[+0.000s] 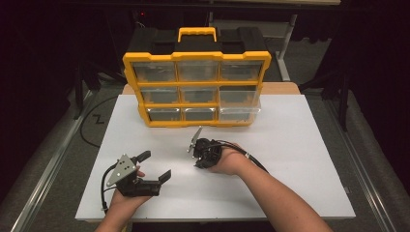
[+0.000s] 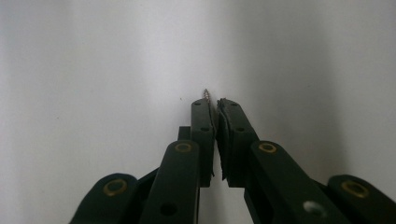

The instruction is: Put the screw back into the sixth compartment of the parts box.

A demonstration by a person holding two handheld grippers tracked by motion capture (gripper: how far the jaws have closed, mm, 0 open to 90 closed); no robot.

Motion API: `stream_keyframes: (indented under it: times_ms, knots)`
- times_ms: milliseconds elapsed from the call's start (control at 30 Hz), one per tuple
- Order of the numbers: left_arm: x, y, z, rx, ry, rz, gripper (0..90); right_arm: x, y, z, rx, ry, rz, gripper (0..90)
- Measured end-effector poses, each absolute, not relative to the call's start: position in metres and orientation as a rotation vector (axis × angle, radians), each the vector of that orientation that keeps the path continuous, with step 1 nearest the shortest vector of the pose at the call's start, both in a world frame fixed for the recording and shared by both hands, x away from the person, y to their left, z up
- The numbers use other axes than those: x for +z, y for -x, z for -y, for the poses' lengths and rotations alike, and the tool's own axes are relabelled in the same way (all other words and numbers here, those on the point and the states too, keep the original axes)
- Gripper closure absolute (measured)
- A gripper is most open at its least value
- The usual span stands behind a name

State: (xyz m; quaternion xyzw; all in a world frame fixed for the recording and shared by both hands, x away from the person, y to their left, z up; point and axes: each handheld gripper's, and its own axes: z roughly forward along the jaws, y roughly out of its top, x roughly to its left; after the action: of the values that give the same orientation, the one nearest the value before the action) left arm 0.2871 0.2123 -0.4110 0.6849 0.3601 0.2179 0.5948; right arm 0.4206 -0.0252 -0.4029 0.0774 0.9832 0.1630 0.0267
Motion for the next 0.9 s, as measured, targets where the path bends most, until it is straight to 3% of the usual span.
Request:
stream_keyframes:
  times_ms: [900]
  knots:
    - [-0.411,-0.288,-0.211,0.506,-1.594,-0.834,1.1,-0.382,-0.41,0.056,0.5,-0.276,-2.994,87.1]
